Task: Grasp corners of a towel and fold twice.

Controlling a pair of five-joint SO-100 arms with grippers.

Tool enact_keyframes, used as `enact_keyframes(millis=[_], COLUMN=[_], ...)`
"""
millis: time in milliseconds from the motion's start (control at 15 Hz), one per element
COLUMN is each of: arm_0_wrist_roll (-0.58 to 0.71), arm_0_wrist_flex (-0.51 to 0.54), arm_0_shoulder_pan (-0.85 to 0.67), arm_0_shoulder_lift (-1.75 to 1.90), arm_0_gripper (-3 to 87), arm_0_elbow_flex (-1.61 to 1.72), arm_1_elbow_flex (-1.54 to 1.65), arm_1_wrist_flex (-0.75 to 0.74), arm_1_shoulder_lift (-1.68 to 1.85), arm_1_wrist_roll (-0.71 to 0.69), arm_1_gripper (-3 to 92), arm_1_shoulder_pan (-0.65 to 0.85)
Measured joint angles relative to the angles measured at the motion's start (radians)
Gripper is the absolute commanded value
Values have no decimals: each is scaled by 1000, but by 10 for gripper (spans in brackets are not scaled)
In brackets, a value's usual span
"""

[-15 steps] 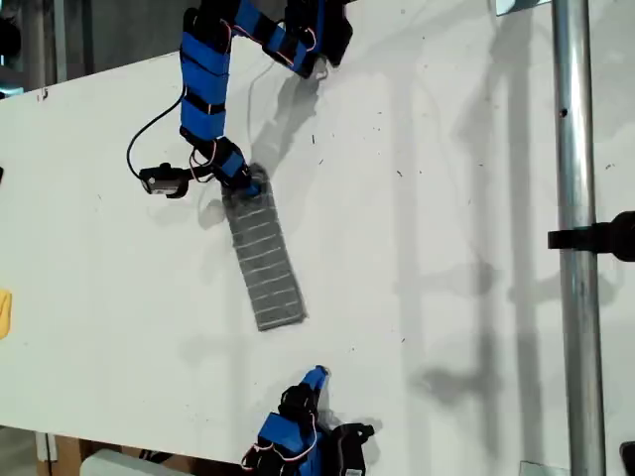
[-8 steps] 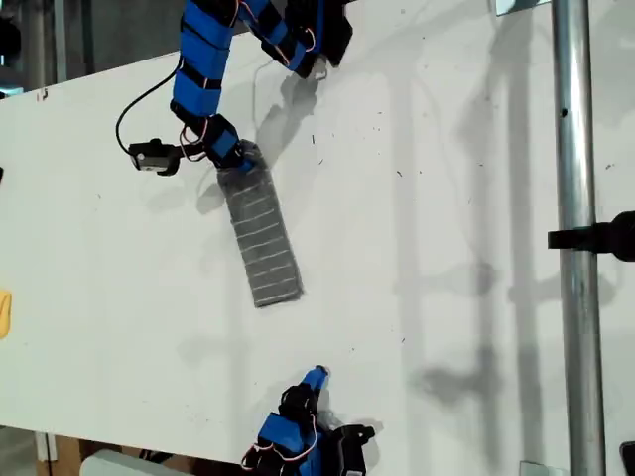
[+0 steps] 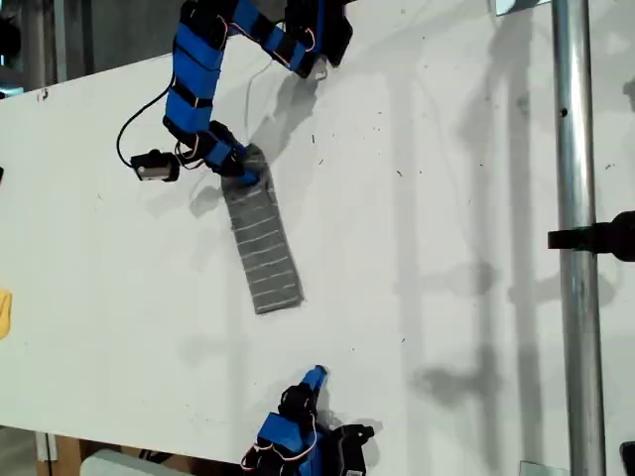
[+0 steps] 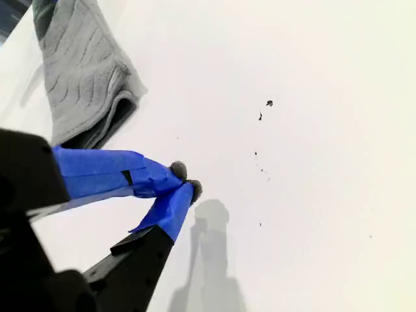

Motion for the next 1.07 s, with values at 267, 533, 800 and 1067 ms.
enact_keyframes(millis=[267, 533, 800, 1067], arm_0_wrist_roll=[8, 8, 8, 8], arm_0_wrist_flex=[0, 0, 0, 0], arm_0_shoulder_pan=[0, 0, 0, 0], arm_0_shoulder_lift=[0, 0, 0, 0], arm_0_gripper=[-12, -12, -12, -13], arm_0_elbow_flex=[0, 0, 0, 0], arm_1_elbow_flex=[-115, -115, -26, 101], arm_1_wrist_flex=[287, 328, 265, 23], arm_1_shoulder_lift=[178, 204, 206, 75], arm_1_wrist_roll=[-28, -37, -100, -143], arm_1_gripper=[435, 498, 495, 500], arm_1_shoulder_pan=[67, 181, 275, 273])
